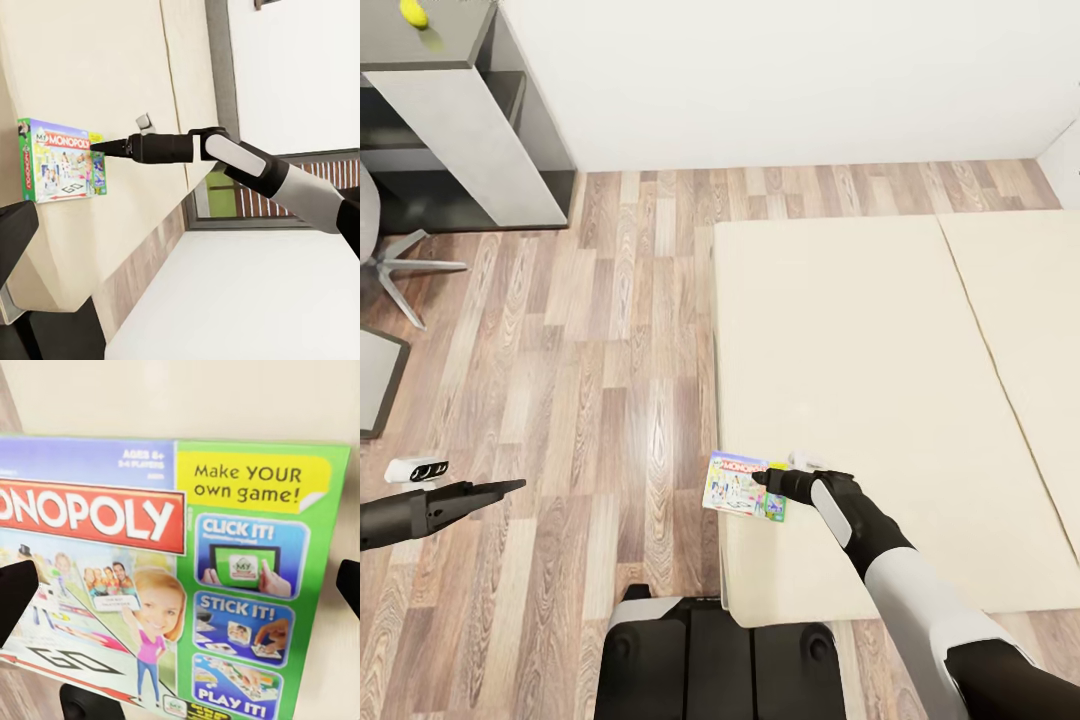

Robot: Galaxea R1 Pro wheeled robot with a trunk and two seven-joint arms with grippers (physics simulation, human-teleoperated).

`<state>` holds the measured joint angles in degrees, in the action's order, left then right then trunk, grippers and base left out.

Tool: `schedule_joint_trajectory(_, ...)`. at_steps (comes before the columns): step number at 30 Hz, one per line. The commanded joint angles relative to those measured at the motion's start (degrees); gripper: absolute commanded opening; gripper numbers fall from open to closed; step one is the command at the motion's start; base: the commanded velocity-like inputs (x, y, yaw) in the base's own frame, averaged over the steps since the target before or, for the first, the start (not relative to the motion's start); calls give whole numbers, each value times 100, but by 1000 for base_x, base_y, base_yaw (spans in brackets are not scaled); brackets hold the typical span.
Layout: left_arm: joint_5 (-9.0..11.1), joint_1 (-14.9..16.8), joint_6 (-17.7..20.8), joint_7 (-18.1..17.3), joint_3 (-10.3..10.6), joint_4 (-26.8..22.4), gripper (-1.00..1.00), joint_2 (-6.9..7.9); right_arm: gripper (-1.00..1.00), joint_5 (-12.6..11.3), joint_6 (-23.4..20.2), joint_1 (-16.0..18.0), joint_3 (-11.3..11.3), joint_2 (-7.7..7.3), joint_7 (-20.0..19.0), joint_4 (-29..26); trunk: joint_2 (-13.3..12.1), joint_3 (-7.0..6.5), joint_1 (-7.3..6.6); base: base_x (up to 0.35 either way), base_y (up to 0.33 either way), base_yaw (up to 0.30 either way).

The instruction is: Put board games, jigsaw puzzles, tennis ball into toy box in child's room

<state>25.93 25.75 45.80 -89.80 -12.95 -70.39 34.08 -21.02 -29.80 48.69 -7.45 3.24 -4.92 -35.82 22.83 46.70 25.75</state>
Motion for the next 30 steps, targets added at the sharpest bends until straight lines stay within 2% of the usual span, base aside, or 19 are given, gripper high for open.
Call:
schedule_joint_trajectory(1, 0, 1, 61, -20, 2, -1, 100, 2, 100, 3, -27, 1, -3, -2, -9, -9, 8, -3, 4, 0, 0, 0)
schedule_joint_trajectory(14, 0, 1, 61, -20, 0, -1, 100, 2, 100, -5, -124, -64, -3, -16, -19, -571, 8, -120, 4, 0, 0, -24)
schedule_joint_trajectory(24, 0, 1, 61, -20, -4, -1, 100, 2, 100, -15, -230, -96, 1, -24, -62, -748, 8, -210, 4, 0, 0, -65)
schedule_joint_trajectory(30, 0, 1, 61, -20, -4, -1, 100, 2, 100, -23, -303, -110, 109, -25, -159, -1009, 8, -264, 4, 0, 0, -68)
